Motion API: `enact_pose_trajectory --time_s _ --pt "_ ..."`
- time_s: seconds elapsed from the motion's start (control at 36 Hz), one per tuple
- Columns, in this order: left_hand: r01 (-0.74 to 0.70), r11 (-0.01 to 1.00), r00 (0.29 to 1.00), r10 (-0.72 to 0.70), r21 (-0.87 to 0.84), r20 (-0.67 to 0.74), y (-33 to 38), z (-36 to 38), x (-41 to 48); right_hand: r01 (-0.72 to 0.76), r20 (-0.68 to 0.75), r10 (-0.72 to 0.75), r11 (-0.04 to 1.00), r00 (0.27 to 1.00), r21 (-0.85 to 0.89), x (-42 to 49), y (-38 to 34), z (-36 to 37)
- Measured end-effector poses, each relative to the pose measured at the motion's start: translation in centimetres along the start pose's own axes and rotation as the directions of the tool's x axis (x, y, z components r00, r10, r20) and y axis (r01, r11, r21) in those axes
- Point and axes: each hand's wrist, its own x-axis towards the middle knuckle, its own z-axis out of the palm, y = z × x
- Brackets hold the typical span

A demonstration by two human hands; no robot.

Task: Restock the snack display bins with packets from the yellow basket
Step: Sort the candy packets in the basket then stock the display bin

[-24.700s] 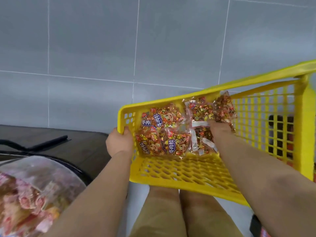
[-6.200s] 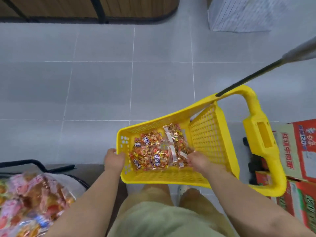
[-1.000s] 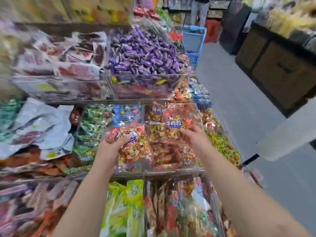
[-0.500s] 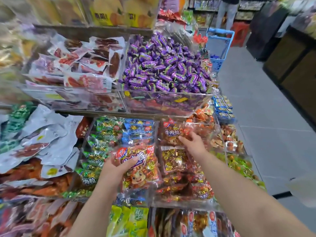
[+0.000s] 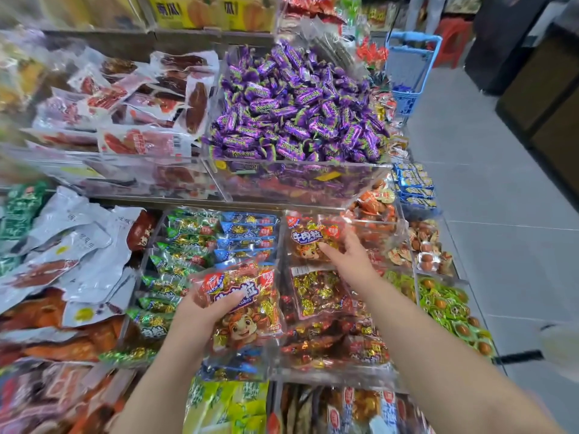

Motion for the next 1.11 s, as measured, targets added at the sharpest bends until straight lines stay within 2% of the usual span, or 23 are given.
enact_pose_trajectory --time_s 0.08,0.14,0.25,0.33,0.39,0.47,0.5,0.56,0.58,0.64,0.69,0.75,0.86,1.0,1.06,1.11 --pt "0.001 1.0 1.0 -0.001 -0.001 -0.006 0.1 0.1 0.0 -0.044 -0.038 0.048 0.995 0.998 0.093 0.7 0.5 0.3" --pt "0.004 1.0 1.0 -0.004 -0.006 -0.001 0.1 0.1 0.0 -0.089 -0.001 0.09 0.989 0.996 0.114 1.2 0.8 0.4" --pt "0.006 1.0 1.0 -0.006 -0.018 0.009 0.0 0.0 0.1 -0.193 0.131 0.182 0.979 0.975 0.073 1.7 0.4 0.0" --pt "0.005 1.0 1.0 -0.005 -0.006 0.01 -0.1 -0.1 0.3 -0.184 0.156 0.182 0.983 0.971 0.002 1.5 0.2 -0.6" --pt "-0.001 1.0 1.0 0.001 0.003 0.011 -0.1 -0.2 0.4 -0.169 0.11 0.164 0.984 0.98 0.046 1.0 0.0 -0.9" --pt "-0.015 1.0 1.0 0.015 0.005 0.009 -0.2 -0.2 0.5 -0.135 -0.042 0.141 0.983 0.989 0.127 -0.6 0.2 -1.6" --pt "-0.017 1.0 1.0 0.017 0.004 0.008 -0.2 -0.2 0.5 -0.1 -0.099 0.11 0.99 0.989 0.1 -1.5 0.4 -2.0" --pt "-0.017 1.0 1.0 0.017 0.003 0.006 -0.2 -0.2 0.5 0.011 -0.148 -0.031 0.991 0.989 -0.134 -3.2 1.4 -2.9" --pt "-0.018 1.0 1.0 0.018 0.004 0.008 -0.2 -0.1 0.6 0.096 -0.09 -0.129 0.947 0.987 -0.306 -4.1 2.1 -3.4" --pt "-0.02 1.0 1.0 0.02 0.011 0.012 -0.2 -0.1 0.6 0.308 0.189 -0.243 0.773 0.951 -0.555 -5.4 3.5 -4.2" --pt "-0.022 1.0 1.0 0.022 0.012 0.017 -0.2 -0.1 0.6 0.438 0.428 -0.184 0.642 0.885 -0.63 -6.2 4.2 -4.6" --pt "-0.025 1.0 1.0 0.025 0.018 0.018 -0.2 -0.1 0.6 0.484 0.516 -0.129 0.59 0.847 -0.646 -6.2 4.4 -4.7" --pt "-0.03 0.999 0.999 0.03 0.035 0.017 -0.1 0.0 0.5 0.459 0.545 -0.037 0.589 0.837 -0.665 -5.9 4.1 -4.2" --pt "-0.032 0.999 0.999 0.032 0.039 0.008 -0.2 0.0 0.3 0.529 0.531 -0.145 0.478 0.835 -0.701 -6.0 4.1 -3.8" --pt "-0.03 0.999 1.0 0.03 0.041 0.005 -0.2 0.0 0.2 0.55 0.518 -0.219 0.509 0.827 -0.662 -6.3 4.0 -4.1" --pt "-0.027 0.999 1.0 0.027 0.046 -0.005 -0.2 0.0 0.2 0.522 0.441 -0.292 0.6 0.849 -0.606 -6.7 3.6 -4.7"
